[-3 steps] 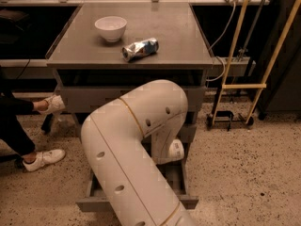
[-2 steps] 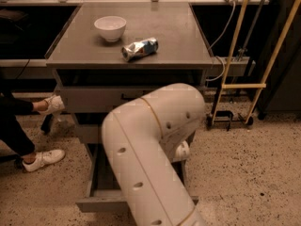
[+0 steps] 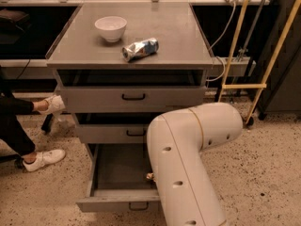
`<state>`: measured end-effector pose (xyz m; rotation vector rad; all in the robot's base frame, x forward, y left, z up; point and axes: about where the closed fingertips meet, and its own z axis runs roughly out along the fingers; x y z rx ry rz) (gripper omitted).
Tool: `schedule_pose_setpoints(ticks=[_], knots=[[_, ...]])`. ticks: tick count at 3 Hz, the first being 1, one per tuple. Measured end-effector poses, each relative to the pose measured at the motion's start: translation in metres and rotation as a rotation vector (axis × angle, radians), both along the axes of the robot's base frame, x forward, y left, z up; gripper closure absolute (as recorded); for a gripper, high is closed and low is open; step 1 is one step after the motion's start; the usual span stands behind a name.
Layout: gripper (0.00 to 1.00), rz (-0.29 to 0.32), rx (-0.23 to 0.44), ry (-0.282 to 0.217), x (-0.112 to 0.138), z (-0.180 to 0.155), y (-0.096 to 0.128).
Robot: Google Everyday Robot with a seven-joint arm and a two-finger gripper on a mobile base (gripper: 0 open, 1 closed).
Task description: Pick orange can from bottom drawer and place on counter
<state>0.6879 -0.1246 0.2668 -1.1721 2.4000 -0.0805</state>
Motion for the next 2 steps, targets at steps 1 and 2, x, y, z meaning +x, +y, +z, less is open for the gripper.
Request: schedule_pose_setpoints(ticks=[1, 2], knots=[[0.00, 0.005, 0.011, 0.010, 0.002, -0.029, -0.002], [0.00, 0.019, -0.013, 0.035, 0.012, -0.112, -0.021]])
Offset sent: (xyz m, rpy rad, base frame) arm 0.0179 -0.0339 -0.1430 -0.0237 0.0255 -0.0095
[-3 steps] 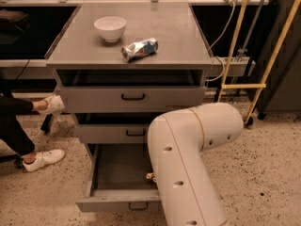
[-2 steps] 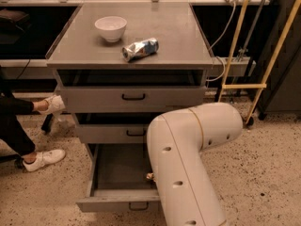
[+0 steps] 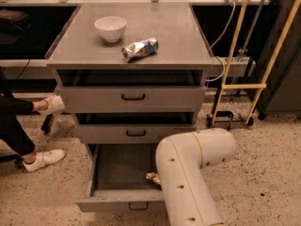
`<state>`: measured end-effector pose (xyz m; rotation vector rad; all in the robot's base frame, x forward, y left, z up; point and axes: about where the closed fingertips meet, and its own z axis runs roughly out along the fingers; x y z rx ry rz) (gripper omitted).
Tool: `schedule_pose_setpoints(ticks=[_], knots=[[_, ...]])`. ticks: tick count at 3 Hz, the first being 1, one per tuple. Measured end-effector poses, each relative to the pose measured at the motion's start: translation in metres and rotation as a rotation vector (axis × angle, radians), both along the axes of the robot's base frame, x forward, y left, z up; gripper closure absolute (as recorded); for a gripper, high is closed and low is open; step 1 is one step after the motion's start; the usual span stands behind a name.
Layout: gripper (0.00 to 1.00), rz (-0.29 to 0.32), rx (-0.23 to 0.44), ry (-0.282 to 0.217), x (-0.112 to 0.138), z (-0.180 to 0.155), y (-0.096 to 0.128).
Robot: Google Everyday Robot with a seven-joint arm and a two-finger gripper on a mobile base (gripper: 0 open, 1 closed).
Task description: Pick orange can from bottom drawer and place on counter
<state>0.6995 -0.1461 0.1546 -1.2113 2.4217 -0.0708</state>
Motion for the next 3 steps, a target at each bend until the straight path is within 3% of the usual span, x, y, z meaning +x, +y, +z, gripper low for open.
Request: schedule_pose_setpoints(ticks=[1, 2, 3], knots=[[0.00, -0.001, 0.002, -0.008, 0.006, -0.001, 0.002], [0.00, 0.025, 0.014, 0.015, 0.001, -0.002, 0.010], [0.00, 0.132, 0.045, 0.040, -0.003, 0.003, 0.031]])
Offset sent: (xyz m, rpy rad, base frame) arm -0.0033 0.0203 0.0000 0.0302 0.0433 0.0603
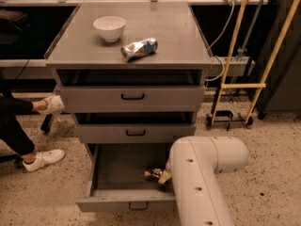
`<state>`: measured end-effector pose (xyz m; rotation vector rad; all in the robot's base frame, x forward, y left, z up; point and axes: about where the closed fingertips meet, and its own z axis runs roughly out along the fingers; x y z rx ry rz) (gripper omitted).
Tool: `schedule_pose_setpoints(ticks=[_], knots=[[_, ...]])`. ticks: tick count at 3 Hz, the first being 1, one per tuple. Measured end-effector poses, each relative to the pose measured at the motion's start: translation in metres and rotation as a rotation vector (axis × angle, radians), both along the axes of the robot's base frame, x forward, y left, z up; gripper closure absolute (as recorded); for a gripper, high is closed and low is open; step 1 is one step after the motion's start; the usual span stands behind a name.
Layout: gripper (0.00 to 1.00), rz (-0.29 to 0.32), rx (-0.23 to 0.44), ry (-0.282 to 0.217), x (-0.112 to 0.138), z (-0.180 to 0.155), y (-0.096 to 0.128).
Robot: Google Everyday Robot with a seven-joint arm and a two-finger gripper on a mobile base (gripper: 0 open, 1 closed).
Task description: Pick orange can from bottom drawer and place on counter
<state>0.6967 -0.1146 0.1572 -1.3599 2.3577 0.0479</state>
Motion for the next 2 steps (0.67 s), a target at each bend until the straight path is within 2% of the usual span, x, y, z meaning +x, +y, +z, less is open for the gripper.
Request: schedule_pose_setpoints(ticks=[1, 2], knots=[[0.00, 0.047, 0.024, 0.046, -0.0160, -0.0068, 0.0261], [0.00, 0.047, 0.024, 0.046, -0.0159, -0.0068, 0.0258]])
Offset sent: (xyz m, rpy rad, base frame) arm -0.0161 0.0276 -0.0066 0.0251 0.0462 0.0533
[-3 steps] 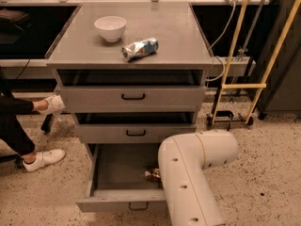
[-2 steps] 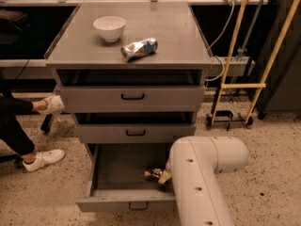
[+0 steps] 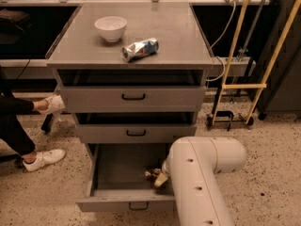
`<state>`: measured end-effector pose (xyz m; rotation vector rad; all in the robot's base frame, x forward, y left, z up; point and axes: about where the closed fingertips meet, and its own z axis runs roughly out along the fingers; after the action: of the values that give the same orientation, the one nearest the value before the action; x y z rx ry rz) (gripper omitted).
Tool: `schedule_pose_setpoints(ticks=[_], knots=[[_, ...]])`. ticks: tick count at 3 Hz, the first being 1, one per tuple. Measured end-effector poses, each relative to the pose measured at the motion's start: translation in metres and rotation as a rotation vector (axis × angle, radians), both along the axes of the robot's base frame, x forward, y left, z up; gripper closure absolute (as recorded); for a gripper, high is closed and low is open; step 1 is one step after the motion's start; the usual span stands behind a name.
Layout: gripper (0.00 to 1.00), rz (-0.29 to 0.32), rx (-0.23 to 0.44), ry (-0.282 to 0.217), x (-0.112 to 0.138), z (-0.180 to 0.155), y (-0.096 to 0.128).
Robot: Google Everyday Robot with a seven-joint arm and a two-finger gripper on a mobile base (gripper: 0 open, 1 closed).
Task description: Pick orange can from bottom drawer and place on counter
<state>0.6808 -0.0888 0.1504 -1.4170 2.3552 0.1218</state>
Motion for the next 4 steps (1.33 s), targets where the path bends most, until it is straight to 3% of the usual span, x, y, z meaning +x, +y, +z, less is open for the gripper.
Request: schedule_pose_setpoints(ticks=[1, 2, 3, 4], knots=[[0.00, -0.012, 0.025, 0.014, 0.005, -0.013, -0.007], [0.00, -0.034, 0.072, 0.105, 0.009, -0.055, -0.024], [0.00, -0.035, 0.072, 0.102, 0.011, -0.054, -0.024], [0.00, 0.004, 0.051, 0.090, 0.008, -0.044, -0.008]])
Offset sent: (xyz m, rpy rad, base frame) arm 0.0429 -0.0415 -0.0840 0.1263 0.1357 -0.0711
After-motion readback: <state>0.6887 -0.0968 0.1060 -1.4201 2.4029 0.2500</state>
